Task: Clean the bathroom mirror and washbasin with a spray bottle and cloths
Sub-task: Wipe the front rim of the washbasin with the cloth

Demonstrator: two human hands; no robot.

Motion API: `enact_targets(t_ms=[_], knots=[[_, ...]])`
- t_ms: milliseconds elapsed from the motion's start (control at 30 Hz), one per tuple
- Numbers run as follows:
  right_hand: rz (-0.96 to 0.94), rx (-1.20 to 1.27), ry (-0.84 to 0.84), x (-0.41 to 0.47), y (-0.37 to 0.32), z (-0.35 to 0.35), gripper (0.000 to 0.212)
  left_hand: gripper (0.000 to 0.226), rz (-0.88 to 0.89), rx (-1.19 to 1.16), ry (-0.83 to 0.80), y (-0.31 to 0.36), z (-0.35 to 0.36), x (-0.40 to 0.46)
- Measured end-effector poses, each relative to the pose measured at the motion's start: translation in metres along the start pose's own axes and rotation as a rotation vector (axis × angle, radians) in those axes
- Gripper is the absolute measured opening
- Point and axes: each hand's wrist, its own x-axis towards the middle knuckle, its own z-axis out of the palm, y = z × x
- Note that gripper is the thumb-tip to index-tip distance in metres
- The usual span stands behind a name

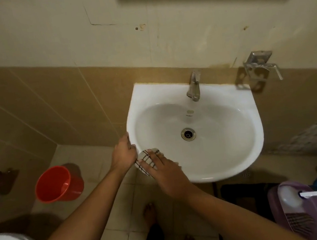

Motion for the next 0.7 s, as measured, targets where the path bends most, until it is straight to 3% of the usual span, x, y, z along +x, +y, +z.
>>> enact_targets(t_ms=[133,267,433,700], knots=[[-0.085,-0.193,0.075,-0.057,0.027,-0.007,0.066,0.028,0.086,0.151,0.058,0.002,0.012,-0.016],[-0.075,-0.287,0.074,-0.093,0.057,-0.016,0.073,0.049,0.147,0.371,0.033,0.006,0.019,-0.019],[0.024,-0.369,0.107,-0.113,0.08,-0.02,0.061,0.048,0.233,0.524,-0.056,0.008,0.02,-0.02],[0.288,-0.266,-0.026,-0.065,0.018,-0.008,0.054,0.048,0.42,0.678,-0.156,0.001,0.02,-0.012]])
